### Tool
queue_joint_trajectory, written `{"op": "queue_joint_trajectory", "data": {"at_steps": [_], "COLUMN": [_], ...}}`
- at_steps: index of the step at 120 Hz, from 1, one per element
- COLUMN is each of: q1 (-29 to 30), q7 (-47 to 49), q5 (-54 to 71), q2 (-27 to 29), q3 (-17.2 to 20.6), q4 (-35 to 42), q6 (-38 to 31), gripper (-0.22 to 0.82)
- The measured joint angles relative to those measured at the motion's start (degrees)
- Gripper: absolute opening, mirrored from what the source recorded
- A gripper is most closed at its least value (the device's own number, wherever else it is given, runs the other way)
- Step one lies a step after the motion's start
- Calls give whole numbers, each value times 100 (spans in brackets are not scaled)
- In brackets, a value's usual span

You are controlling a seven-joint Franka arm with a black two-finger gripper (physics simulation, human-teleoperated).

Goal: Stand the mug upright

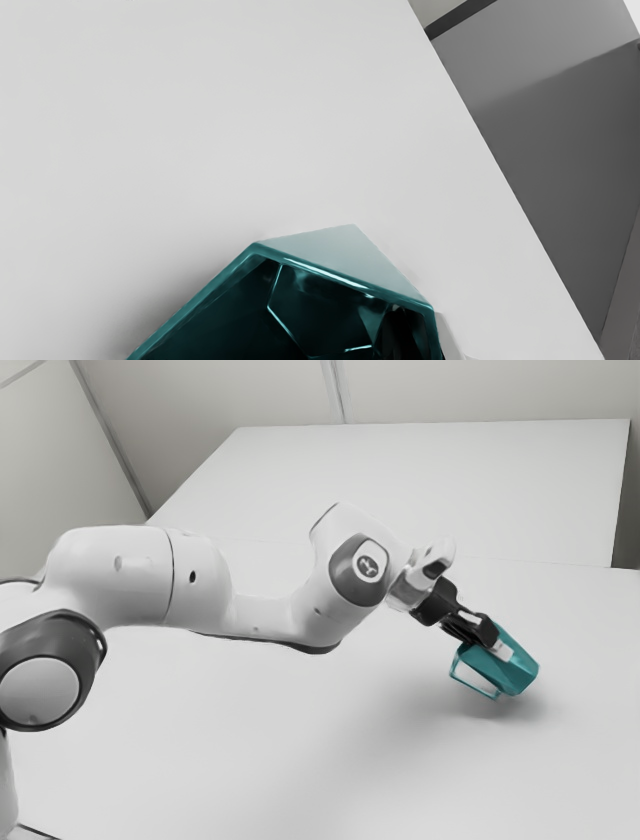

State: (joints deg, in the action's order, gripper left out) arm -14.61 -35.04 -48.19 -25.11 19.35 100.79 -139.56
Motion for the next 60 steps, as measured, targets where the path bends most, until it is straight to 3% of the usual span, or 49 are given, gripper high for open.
{"op": "queue_joint_trajectory", "data": {"at_steps": [27,60], "q1": [737,1415], "q7": [1668,3198], "q5": [3584,5293], "q2": [1016,1617], "q3": [-3,-3], "q4": [375,794], "q6": [882,1880], "gripper": [-17,-17]}}
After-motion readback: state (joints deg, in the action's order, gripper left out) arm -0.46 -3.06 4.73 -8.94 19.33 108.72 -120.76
